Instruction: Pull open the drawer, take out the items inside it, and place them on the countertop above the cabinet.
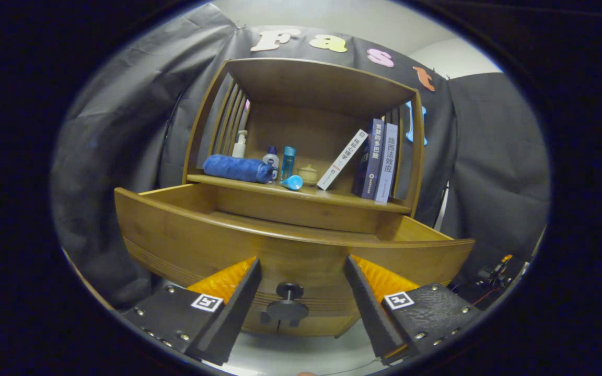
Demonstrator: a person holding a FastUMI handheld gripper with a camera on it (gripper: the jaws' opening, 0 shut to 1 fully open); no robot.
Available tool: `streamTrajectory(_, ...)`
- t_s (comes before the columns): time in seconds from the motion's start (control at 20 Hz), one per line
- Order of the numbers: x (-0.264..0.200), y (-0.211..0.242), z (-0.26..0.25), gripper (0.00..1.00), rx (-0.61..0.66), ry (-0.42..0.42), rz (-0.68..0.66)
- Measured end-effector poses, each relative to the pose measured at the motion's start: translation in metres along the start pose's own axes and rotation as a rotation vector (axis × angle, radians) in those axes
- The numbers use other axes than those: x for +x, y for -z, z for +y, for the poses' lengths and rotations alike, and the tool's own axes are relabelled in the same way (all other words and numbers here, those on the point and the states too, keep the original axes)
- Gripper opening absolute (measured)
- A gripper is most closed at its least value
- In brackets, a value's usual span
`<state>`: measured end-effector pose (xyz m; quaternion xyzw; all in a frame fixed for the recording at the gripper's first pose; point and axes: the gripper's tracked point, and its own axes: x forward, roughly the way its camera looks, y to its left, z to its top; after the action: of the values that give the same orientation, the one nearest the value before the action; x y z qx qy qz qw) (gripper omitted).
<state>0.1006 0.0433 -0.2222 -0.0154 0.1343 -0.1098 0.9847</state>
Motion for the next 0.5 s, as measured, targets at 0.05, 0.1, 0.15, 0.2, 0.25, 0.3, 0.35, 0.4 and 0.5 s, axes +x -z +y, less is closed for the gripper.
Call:
streamTrajectory(0.05,-0.0003,0.0001,0.0004,0.97,0.003,-0.001,0.002)
streamTrajectory(0.1,0.0002,-0.0006,0.0004,0.97,0.005,-0.002,0.002)
streamTrajectory(0.15,0.0,-0.0005,0.0005,0.97,0.001,-0.001,0.003)
streamTrajectory(0.2,0.001,-0.0005,0.0001,0.97,-0.001,-0.001,0.002)
streamTrajectory(0.25,0.0012,-0.001,-0.0002,0.97,0.0,-0.002,0.002)
streamTrajectory(0.3,0.002,-0.0003,-0.0001,0.97,0.005,-0.004,0.003)
streamTrajectory(0.35,0.0026,-0.0005,-0.0009,0.96,0.006,-0.007,0.005)
streamTrajectory(0.4,0.0046,-0.0006,-0.0013,0.97,0.006,-0.01,0.008)
streamTrajectory(0.5,0.0073,-0.0007,-0.0029,0.97,0.005,-0.019,0.012)
